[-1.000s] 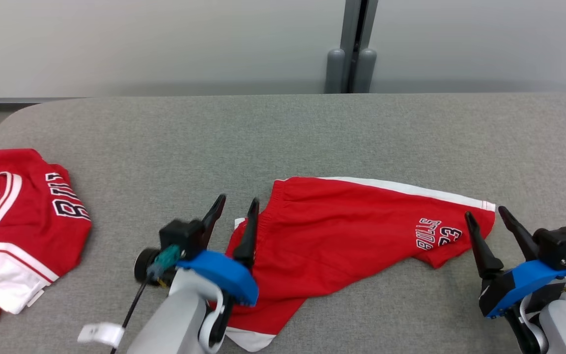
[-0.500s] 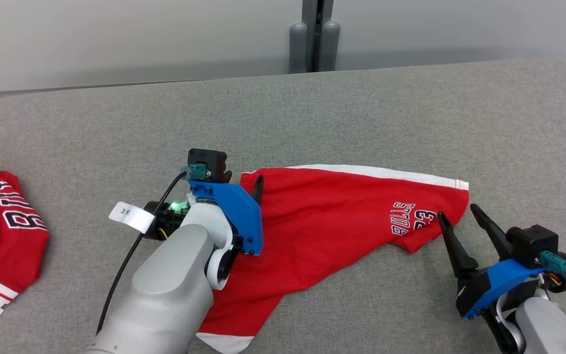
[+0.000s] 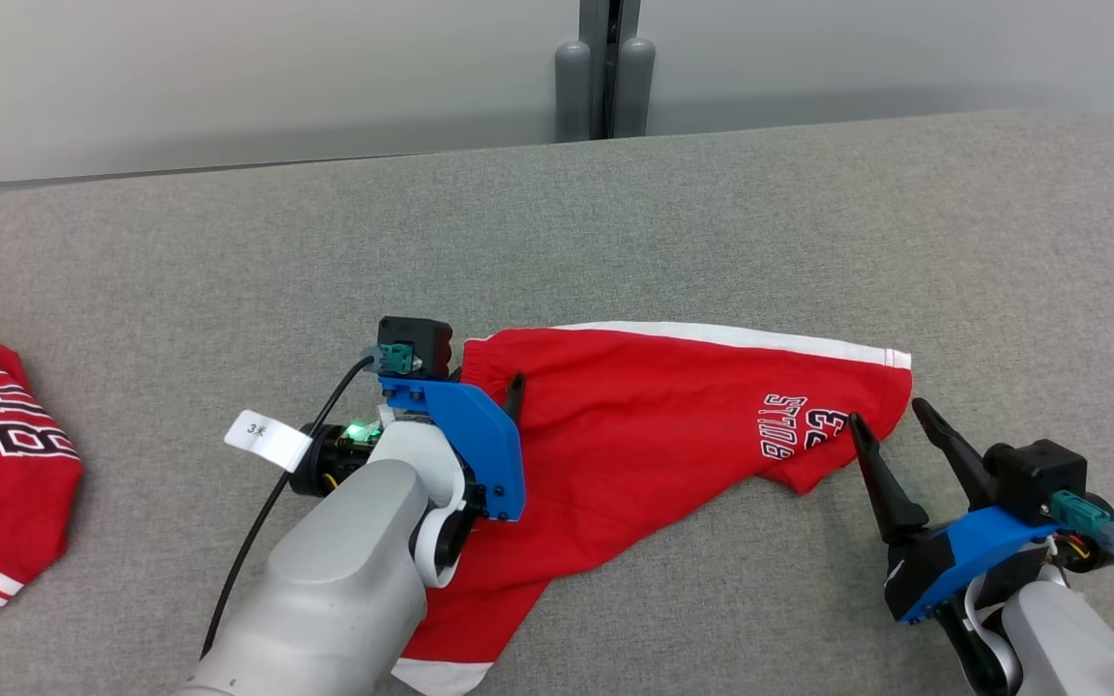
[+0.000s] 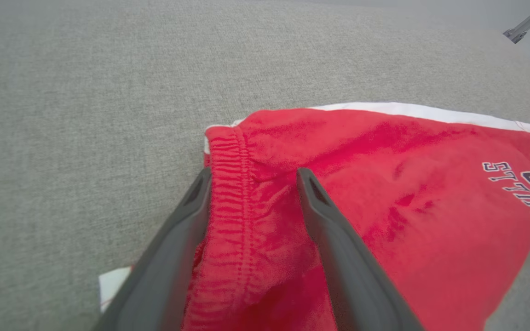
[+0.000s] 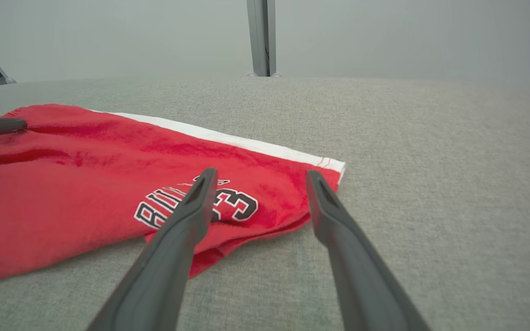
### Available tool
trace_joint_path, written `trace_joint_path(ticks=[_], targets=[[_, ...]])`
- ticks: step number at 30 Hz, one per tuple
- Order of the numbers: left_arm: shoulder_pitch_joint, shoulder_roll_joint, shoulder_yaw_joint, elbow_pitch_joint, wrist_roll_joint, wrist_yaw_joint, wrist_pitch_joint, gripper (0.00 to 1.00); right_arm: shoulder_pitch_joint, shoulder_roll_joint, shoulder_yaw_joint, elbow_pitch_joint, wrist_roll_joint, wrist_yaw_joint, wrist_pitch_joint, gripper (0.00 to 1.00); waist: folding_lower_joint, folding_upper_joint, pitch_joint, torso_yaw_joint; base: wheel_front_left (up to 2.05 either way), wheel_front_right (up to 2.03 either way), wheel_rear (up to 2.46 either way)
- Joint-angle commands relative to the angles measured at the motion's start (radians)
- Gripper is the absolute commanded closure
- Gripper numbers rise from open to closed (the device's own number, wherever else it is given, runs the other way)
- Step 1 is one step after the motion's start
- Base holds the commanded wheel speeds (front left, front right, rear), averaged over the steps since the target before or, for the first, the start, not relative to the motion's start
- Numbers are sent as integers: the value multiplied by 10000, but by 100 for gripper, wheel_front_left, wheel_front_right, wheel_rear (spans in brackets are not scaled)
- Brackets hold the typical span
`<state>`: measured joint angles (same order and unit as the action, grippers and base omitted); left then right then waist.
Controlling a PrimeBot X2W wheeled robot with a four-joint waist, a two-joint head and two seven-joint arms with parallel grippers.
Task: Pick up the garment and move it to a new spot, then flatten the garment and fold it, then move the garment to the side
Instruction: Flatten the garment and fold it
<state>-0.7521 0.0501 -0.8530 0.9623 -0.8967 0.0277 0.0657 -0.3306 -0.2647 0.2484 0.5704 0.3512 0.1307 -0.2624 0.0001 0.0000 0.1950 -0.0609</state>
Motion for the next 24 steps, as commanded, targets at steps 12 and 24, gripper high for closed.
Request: trace_joint_path(ticks=[12, 24], targets=[[-168, 8, -837, -162, -656, -542, -1543, 100, 288, 27, -263, 267, 249, 1, -32, 0, -1, 0, -419, 478, 0, 0, 0], [1863, 111, -1764, -641, -945, -1048, -2725, 100, 1734, 545, -1167, 272, -33, 1, -32, 0, -1, 0, -2113, 1531, 0, 0, 0]])
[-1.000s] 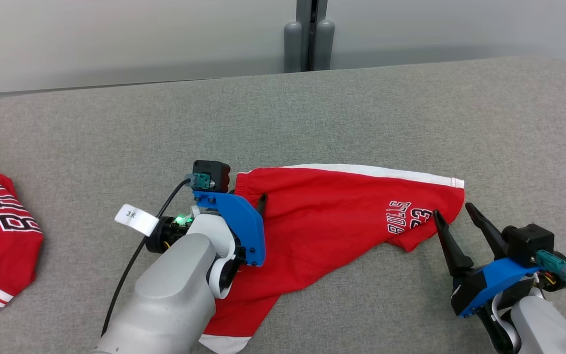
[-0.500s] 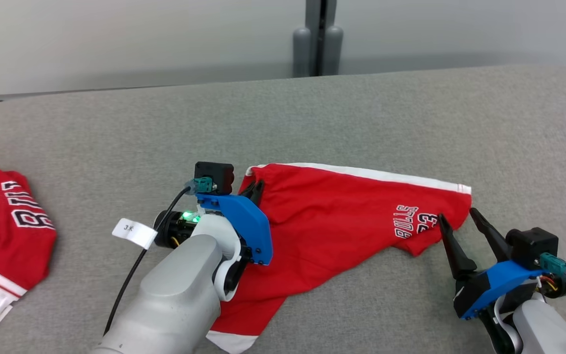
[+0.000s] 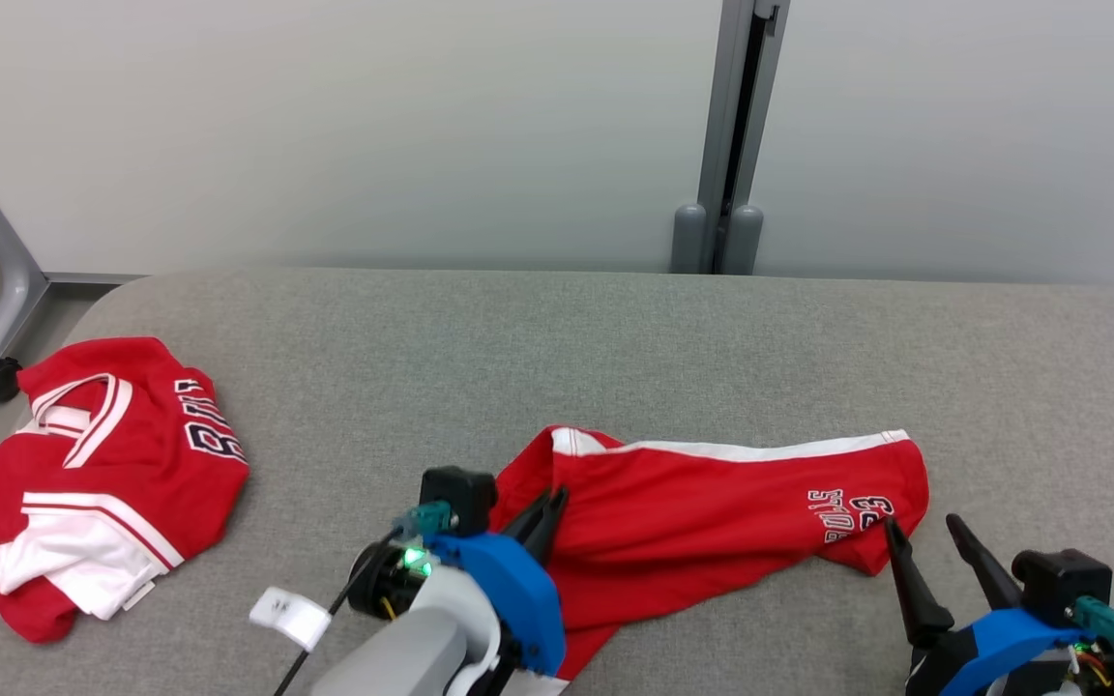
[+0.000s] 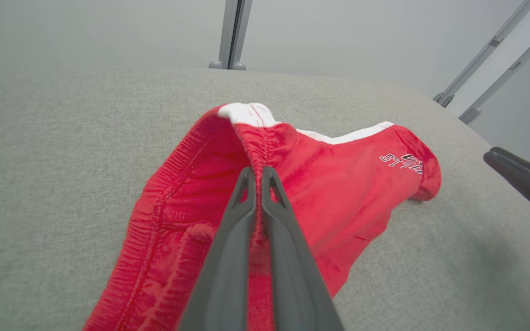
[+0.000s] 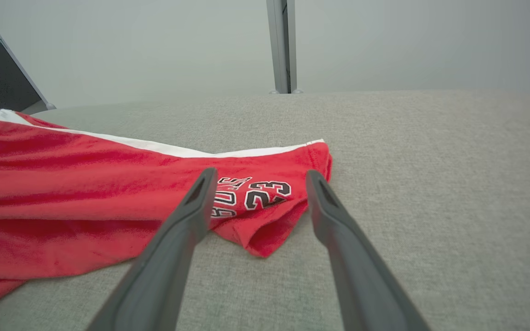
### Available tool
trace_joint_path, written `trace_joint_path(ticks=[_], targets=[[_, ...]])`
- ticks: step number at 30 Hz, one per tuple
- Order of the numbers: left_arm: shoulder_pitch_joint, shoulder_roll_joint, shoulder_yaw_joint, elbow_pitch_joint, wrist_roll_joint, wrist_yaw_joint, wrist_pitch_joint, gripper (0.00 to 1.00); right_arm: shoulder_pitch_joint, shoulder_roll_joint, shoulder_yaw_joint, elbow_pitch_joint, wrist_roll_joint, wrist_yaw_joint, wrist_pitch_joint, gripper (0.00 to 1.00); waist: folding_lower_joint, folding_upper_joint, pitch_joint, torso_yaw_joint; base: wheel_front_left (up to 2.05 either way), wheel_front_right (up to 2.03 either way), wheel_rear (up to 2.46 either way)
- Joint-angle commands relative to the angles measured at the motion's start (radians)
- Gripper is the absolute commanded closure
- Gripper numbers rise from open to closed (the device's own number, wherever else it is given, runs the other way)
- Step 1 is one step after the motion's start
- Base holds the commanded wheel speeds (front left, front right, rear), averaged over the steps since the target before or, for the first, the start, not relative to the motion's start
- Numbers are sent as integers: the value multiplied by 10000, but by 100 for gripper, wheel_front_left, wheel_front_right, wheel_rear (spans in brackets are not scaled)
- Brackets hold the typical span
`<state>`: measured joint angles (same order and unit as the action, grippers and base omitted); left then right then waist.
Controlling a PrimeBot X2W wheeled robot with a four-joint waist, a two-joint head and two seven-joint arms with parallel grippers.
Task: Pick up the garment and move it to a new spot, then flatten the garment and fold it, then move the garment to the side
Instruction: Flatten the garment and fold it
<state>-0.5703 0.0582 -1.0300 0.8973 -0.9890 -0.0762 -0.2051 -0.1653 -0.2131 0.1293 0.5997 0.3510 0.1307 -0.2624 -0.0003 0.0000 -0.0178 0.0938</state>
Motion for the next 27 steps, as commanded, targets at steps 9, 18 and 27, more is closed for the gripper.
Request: trace_joint_path(ticks=[9, 18, 27], targets=[[1388, 889, 198, -169, 253, 637, -536, 100, 625, 431, -328, -188, -293, 1, -32, 0, 3, 0, -369, -32, 0, 0, 0], [2610, 1616, 2385, -1470, 1027, 1926, -600, 6, 812, 773, -520, -466, -513, 1, -32, 0, 3, 0, -523, -155, 0, 0, 0], [3796, 1813, 4713, -3748, 3905, 2772, -603, 0, 840, 1215, -908, -1371, -998, 1, -31, 0, 3, 0, -528, -403, 0, 0, 0]])
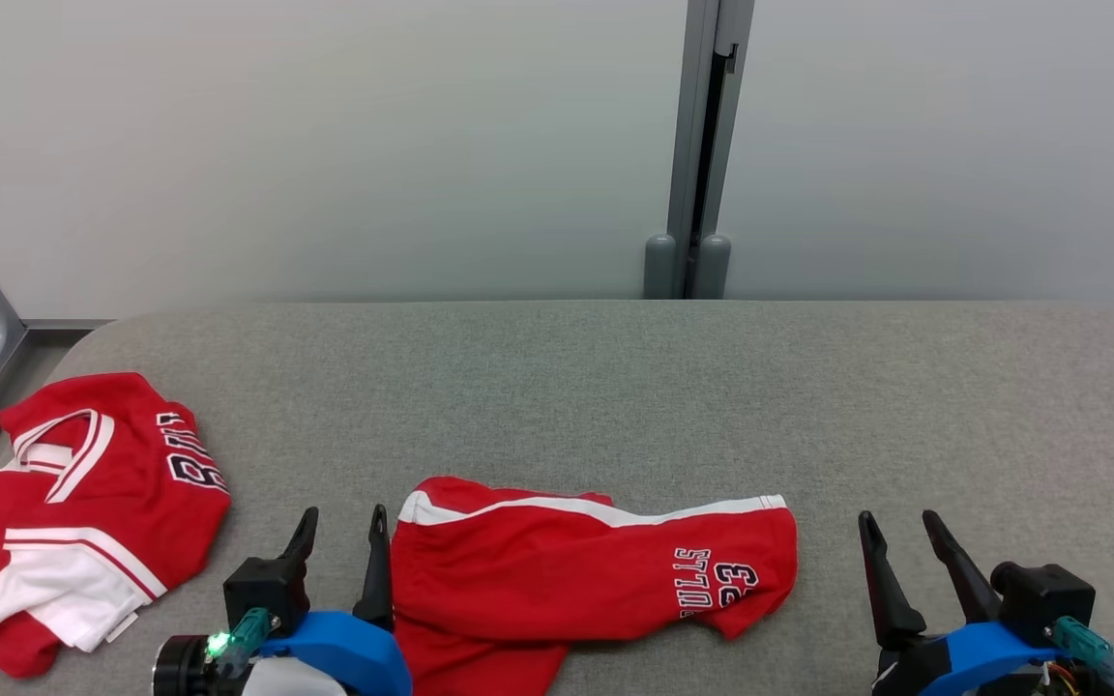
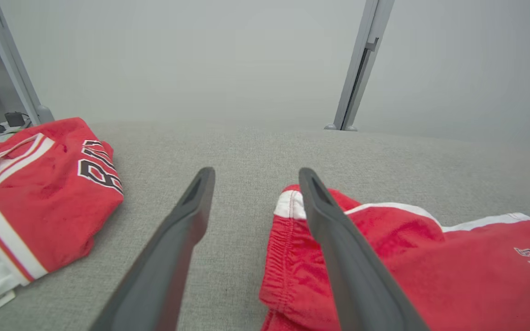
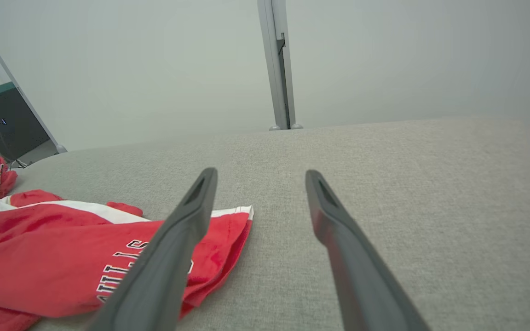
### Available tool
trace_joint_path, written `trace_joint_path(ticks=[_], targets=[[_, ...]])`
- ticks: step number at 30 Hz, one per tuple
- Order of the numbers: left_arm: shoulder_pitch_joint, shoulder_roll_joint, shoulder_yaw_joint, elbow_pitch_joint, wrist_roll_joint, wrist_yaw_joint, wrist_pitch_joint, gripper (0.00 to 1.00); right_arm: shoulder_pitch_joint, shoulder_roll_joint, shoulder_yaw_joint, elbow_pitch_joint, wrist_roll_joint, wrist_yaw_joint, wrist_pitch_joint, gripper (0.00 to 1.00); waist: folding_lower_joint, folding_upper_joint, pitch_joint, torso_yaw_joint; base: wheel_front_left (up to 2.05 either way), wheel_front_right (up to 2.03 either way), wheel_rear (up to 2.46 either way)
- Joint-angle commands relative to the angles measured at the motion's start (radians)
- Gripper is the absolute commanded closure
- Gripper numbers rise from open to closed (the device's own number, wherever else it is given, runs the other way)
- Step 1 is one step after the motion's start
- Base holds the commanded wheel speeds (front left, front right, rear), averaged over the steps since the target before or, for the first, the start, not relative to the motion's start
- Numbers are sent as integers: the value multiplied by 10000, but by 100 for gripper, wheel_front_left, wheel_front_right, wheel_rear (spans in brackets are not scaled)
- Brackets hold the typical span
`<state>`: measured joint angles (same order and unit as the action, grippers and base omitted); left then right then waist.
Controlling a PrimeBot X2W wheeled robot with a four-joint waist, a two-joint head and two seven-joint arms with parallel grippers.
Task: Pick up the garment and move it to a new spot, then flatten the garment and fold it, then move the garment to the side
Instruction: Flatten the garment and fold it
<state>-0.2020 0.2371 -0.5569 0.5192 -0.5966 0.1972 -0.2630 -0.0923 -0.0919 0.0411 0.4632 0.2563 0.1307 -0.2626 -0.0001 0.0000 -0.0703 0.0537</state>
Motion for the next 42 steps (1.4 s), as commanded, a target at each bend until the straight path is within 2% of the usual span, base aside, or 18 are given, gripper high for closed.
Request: trace_joint_path(ticks=[1, 8, 15, 27, 34, 42], targets=[[243, -6, 198, -147, 292, 14, -22, 0, 119, 59, -44, -55, -62, 1, -29, 0, 1, 0, -2, -30, 0, 0, 0], [1146, -486, 1507, -667, 2003, -305, -25, 0, 9, 305, -8, 588, -170, 1, -30, 0, 1, 0, 34, -304, 0, 0, 0], [1576, -1026, 2202, -180, 2931, -896, -25, 0, -293, 364, 139, 1016, -311, 1, -30, 0, 1, 0, 83, -439, 0, 0, 0], [1589, -1559, 3164, 47, 3784, -1538, -26, 0, -686, 295, 412, 1417, -276, 1, -30, 0, 1, 0, 321, -340, 0, 0, 0], [1418, -1720, 3360, 28, 4058, -1771, -26, 0, -1506, 89, 759, 2334, -120, 1, -30, 0, 1, 0, 682, -132, 0, 0, 0], [1113, -1848, 3246, -61, 4269, -1965, -26, 0, -3099, -143, 1072, 3921, -103, 1, -29, 0, 1, 0, 1338, 238, 0, 0, 0]])
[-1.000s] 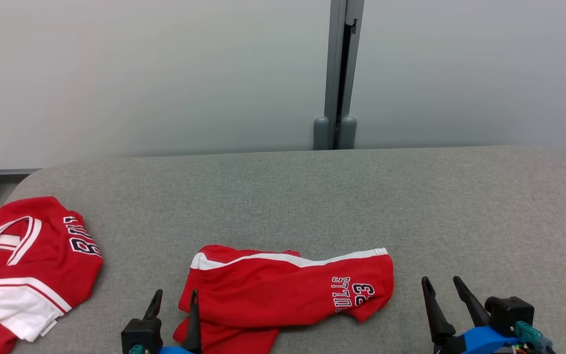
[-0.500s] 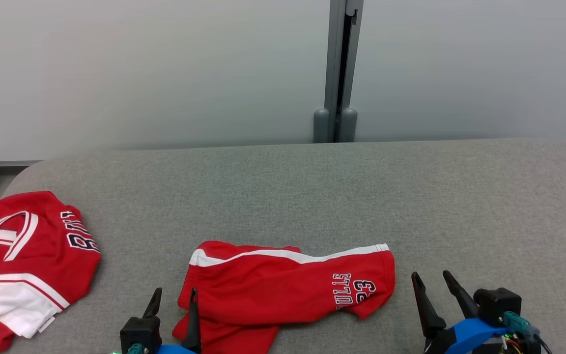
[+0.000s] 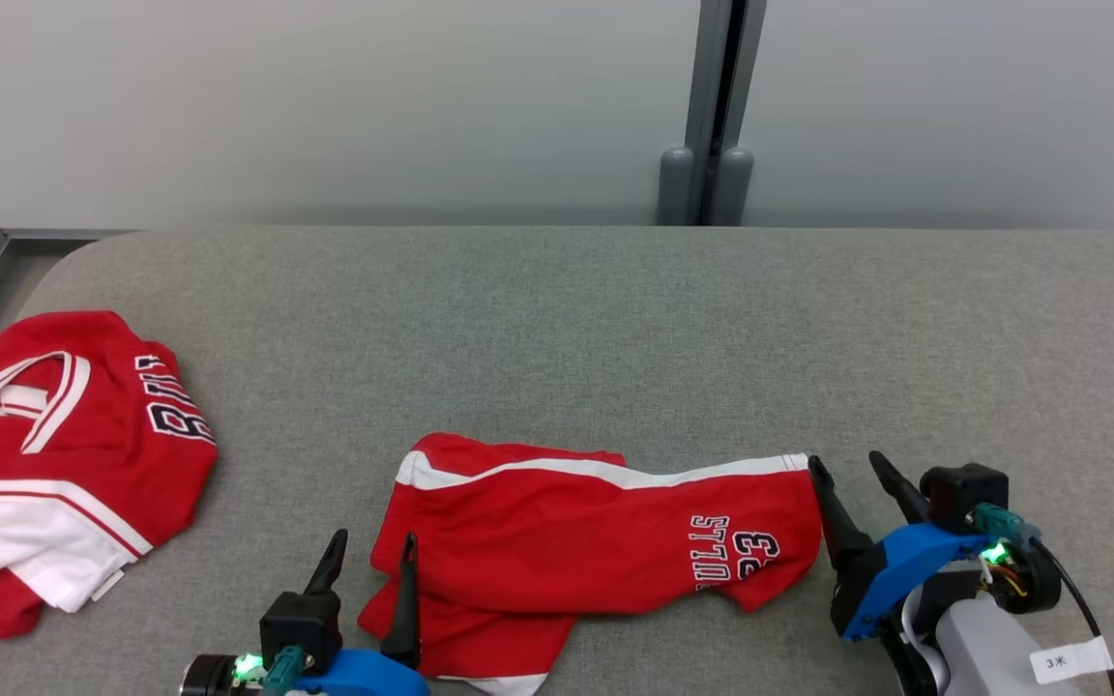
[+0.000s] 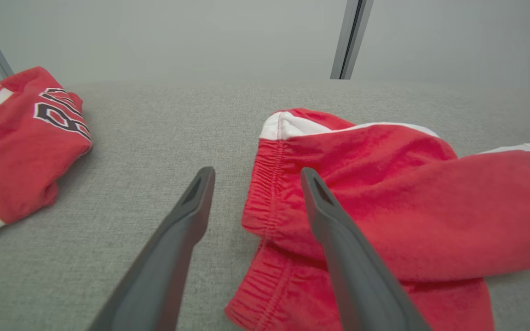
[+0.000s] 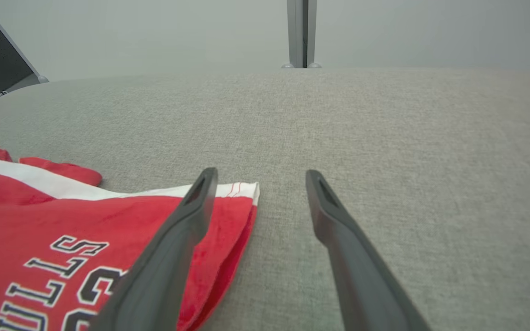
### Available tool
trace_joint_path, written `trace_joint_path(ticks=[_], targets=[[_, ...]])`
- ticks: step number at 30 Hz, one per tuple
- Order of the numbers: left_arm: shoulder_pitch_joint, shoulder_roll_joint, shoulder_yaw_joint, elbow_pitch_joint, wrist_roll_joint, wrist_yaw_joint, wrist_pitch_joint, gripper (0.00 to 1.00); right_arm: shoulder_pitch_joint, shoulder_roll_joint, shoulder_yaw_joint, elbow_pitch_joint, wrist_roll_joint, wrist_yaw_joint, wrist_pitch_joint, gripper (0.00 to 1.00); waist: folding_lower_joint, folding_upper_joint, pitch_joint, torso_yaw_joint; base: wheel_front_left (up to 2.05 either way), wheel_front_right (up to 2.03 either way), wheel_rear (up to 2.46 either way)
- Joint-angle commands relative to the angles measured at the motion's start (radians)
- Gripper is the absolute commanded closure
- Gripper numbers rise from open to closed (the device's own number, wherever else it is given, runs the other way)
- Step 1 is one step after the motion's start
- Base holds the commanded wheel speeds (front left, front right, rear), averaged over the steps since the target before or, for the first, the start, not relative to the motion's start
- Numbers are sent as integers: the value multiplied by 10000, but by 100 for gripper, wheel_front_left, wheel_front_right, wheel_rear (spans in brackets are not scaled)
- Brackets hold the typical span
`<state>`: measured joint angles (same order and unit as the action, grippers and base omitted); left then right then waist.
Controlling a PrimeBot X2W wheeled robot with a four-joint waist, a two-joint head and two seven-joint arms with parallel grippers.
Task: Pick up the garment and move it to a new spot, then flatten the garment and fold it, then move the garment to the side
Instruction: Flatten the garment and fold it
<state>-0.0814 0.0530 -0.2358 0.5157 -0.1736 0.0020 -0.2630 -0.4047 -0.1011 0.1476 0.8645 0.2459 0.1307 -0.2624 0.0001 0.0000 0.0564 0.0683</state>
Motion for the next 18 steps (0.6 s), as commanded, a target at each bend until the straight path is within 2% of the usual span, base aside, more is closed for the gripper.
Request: trace_joint_path(ticks=[1, 10, 18], targets=[[-138, -13, 7, -38, 51, -29, -26, 0, -159, -51, -3, 78, -2, 1, -32, 0, -1, 0, 157, 142, 0, 0, 0], [-512, -23, -495, -167, -359, 115, -26, 0, -1444, -64, -27, 1764, -388, 1, 52, 0, -1, 0, 787, 506, 0, 0, 0], [-627, -24, -675, -281, -592, 245, -26, 0, -1638, -21, 62, 2886, -602, 1, 65, 0, -1, 0, 964, 627, 0, 0, 0]])
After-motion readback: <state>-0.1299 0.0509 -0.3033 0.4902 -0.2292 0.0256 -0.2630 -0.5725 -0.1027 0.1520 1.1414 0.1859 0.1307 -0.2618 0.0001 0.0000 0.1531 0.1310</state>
